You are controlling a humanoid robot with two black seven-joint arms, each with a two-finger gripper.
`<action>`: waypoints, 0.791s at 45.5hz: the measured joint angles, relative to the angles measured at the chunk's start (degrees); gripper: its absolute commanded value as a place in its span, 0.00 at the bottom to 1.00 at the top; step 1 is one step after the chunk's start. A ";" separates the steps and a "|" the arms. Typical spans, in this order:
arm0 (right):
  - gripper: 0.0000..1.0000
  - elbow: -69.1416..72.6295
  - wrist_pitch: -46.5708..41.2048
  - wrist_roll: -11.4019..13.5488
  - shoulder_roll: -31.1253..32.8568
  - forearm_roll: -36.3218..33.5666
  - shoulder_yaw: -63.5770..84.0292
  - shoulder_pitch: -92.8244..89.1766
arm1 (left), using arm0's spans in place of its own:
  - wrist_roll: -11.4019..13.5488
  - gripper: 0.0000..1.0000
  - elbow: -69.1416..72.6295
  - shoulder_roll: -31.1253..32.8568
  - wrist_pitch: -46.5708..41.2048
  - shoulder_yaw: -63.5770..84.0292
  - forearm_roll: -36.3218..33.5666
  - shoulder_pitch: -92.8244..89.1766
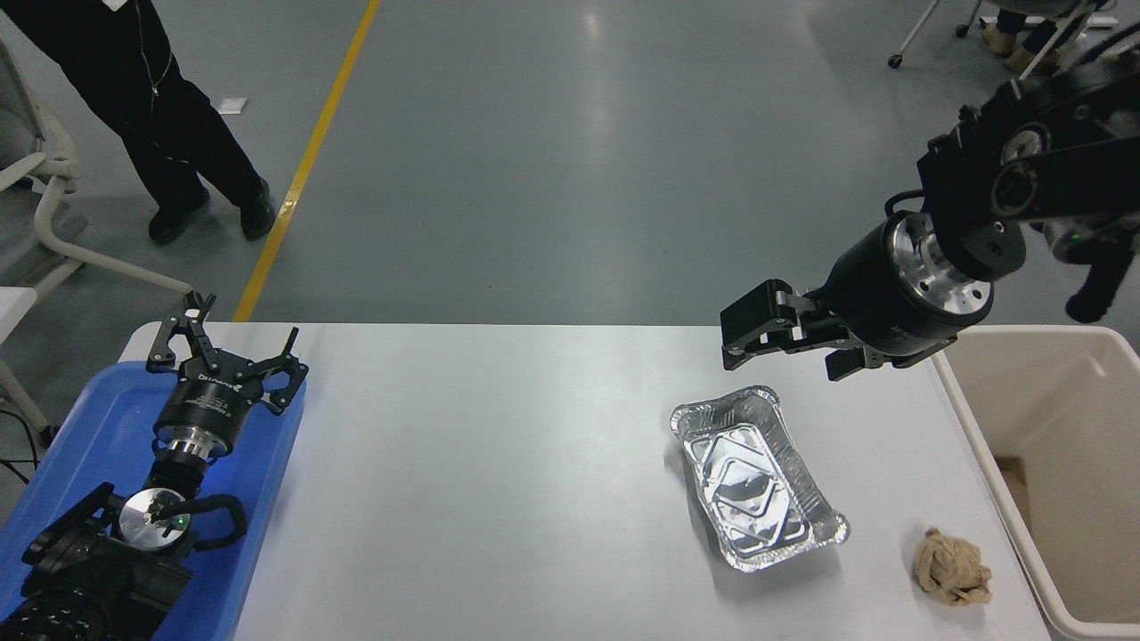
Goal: Pick up foil plate and place in dustbin
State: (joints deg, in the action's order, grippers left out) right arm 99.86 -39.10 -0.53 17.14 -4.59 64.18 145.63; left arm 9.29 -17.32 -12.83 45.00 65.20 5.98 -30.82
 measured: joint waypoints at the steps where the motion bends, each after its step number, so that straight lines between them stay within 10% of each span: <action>1: 1.00 0.03 -0.85 0.31 0.04 -0.18 -0.13 0.39 | 0.00 0.99 0.00 0.00 0.00 0.00 0.00 0.01; 24: 1.00 -1.18 5.27 3.62 -1.35 -0.54 1.45 -6.48 | 0.03 0.99 0.01 0.00 0.00 0.01 0.00 0.01; 36: 1.00 -8.97 16.32 0.22 -2.43 2.61 2.86 -21.00 | 0.03 0.99 0.00 0.00 0.00 -0.03 0.00 -0.04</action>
State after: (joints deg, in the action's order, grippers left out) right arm 90.89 -22.78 -0.31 14.71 -1.98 67.04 124.63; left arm 9.32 -17.32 -12.83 45.00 65.17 5.97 -30.85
